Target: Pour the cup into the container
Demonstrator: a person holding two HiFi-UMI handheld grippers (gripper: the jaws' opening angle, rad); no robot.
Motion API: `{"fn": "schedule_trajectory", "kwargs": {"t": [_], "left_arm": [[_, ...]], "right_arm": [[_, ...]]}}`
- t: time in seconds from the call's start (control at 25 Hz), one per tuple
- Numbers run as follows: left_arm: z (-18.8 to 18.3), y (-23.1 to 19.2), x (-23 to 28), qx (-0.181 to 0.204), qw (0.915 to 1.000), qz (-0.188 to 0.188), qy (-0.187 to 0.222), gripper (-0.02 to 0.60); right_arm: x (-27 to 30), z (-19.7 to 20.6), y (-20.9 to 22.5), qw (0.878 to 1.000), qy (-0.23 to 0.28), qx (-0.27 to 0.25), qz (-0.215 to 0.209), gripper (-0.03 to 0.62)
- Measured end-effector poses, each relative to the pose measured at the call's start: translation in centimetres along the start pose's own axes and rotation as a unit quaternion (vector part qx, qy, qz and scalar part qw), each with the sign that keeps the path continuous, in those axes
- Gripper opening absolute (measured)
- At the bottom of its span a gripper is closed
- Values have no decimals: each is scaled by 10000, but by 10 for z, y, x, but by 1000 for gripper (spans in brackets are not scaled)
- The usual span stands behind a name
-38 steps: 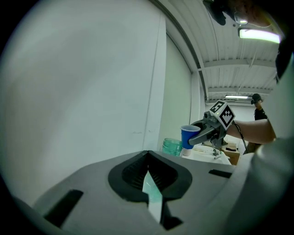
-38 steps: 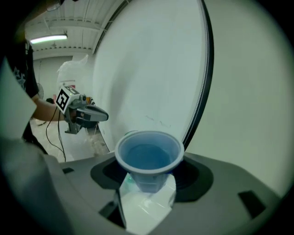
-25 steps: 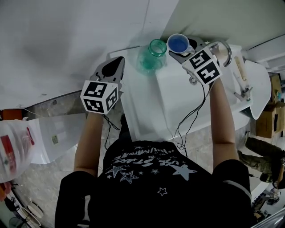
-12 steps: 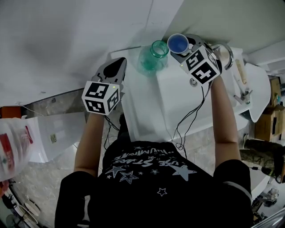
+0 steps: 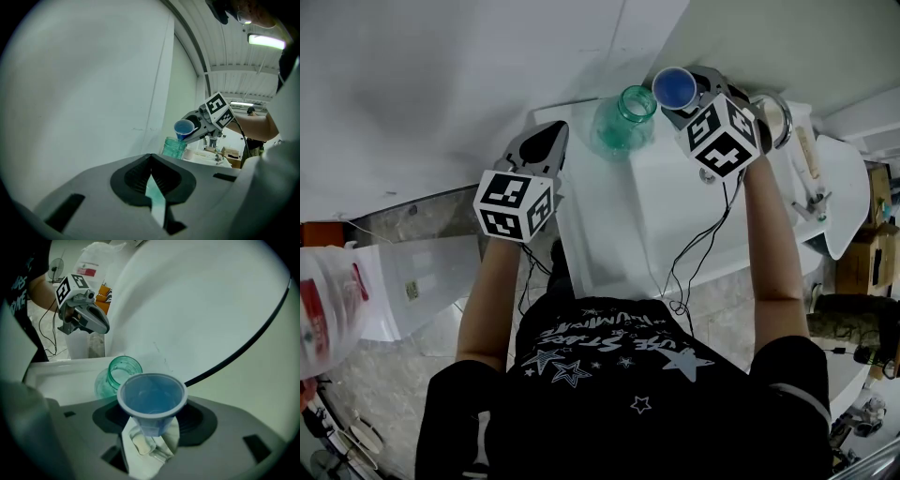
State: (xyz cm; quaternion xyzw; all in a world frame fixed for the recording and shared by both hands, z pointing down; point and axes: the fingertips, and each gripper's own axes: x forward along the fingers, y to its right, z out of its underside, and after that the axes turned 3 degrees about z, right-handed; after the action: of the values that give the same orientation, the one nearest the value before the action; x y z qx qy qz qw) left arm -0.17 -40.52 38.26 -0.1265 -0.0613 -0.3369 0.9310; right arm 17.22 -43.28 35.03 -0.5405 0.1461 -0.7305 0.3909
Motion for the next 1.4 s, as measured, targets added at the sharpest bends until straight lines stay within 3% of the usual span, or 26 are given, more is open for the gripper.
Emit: {"fn": "schedule_trajectory", "kwargs": {"t": [0.84, 1.4], "left_arm": [[-4, -2, -5, -39, 9999, -46, 97, 9], [-4, 0, -8, -27, 9999, -65, 100, 9]], "right_arm": [[1, -2, 7, 9968, -258, -673, 346, 284], [-1, -3, 6, 9987, -161, -427, 240, 281]]}}
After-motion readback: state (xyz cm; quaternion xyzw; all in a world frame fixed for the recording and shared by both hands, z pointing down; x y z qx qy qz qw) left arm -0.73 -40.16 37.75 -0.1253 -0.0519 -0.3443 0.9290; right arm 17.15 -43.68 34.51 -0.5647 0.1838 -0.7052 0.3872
